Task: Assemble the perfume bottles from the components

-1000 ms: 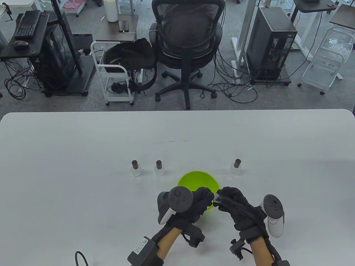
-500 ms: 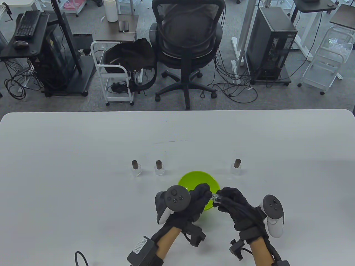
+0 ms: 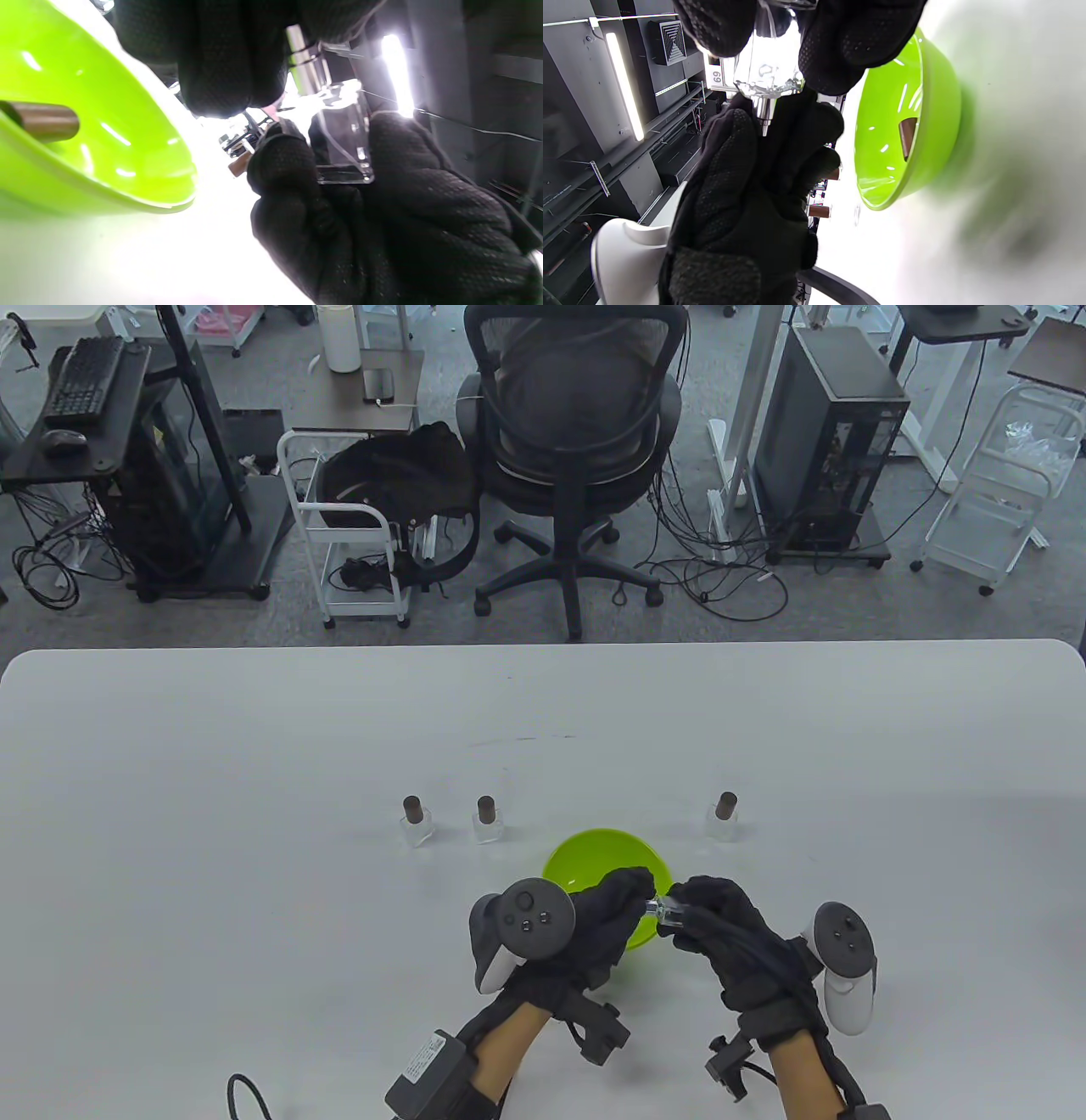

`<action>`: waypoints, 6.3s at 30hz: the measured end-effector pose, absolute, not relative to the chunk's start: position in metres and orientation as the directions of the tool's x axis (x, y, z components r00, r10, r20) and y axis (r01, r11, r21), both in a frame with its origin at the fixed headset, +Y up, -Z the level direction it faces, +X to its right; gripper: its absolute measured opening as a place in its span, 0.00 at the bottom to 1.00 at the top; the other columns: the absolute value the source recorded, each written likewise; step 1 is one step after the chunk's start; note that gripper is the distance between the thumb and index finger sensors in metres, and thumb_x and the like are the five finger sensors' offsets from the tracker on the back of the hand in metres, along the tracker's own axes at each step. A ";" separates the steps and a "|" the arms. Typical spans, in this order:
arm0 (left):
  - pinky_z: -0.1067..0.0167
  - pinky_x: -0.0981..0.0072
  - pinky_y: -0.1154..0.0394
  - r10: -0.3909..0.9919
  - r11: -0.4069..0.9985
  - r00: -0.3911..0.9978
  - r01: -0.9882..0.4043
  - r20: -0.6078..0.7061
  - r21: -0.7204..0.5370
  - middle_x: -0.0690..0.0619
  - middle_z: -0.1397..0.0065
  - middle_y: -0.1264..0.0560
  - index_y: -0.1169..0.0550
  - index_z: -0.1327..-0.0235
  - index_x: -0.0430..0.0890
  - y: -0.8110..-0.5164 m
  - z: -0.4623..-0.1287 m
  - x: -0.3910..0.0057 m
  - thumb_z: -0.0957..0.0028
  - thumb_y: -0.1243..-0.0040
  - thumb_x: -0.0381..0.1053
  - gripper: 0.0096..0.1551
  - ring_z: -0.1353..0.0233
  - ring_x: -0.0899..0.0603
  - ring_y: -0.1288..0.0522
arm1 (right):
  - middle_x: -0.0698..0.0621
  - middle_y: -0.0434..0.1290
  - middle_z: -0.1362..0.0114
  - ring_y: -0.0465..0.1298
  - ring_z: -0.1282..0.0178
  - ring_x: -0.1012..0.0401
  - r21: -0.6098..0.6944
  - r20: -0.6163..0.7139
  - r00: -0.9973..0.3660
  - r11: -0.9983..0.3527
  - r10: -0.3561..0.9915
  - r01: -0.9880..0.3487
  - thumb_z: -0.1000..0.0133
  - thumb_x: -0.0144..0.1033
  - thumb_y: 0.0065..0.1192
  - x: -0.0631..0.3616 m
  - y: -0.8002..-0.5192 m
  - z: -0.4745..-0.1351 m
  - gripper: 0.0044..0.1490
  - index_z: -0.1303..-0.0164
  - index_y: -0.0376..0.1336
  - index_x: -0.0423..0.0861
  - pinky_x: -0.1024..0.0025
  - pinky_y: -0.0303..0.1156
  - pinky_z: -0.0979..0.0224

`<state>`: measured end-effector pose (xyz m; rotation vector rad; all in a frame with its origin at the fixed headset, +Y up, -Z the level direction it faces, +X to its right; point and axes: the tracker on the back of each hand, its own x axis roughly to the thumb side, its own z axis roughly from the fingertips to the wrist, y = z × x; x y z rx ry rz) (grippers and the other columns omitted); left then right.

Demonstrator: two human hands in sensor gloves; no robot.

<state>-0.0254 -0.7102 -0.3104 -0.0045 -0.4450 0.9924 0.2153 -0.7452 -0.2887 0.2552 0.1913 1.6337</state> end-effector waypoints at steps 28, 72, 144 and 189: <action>0.35 0.53 0.26 0.756 0.633 0.520 -0.737 0.397 -0.239 0.46 0.35 0.19 0.24 0.38 0.50 -0.715 -0.317 -0.019 0.44 0.39 0.50 0.22 0.41 0.41 0.18 | 0.34 0.61 0.18 0.76 0.26 0.50 0.258 0.034 -0.150 -0.153 0.988 -0.954 0.33 0.43 0.54 0.215 -0.752 -0.291 0.30 0.24 0.52 0.48 0.50 0.72 0.22; 0.38 0.57 0.25 -0.109 0.959 0.962 0.168 0.252 -0.226 0.49 0.31 0.20 0.34 0.21 0.41 -0.720 -0.348 0.032 0.49 0.36 0.64 0.47 0.42 0.44 0.18 | 0.32 0.62 0.19 0.77 0.29 0.48 0.050 0.043 0.021 0.019 0.999 -0.999 0.33 0.42 0.55 0.264 -0.749 -0.289 0.30 0.25 0.53 0.45 0.48 0.73 0.25; 0.36 0.64 0.20 0.248 0.844 0.638 -0.511 0.729 0.160 0.50 0.36 0.20 0.21 0.38 0.52 -0.692 -0.286 -0.023 0.53 0.36 0.50 0.27 0.44 0.51 0.14 | 0.34 0.66 0.21 0.78 0.32 0.45 0.480 0.064 -0.261 -0.259 0.963 -0.838 0.35 0.44 0.60 0.211 -0.741 -0.295 0.46 0.15 0.48 0.33 0.44 0.72 0.28; 0.20 0.28 0.50 0.163 0.987 0.978 -0.162 0.133 -0.013 0.34 0.11 0.51 0.52 0.13 0.47 -0.728 -0.300 -0.168 0.52 0.44 0.72 0.60 0.14 0.25 0.48 | 0.48 0.62 0.14 0.69 0.23 0.49 -0.020 -0.332 -0.839 -0.893 0.430 -0.449 0.42 0.49 0.68 0.316 -0.744 -0.341 0.47 0.15 0.49 0.56 0.38 0.63 0.20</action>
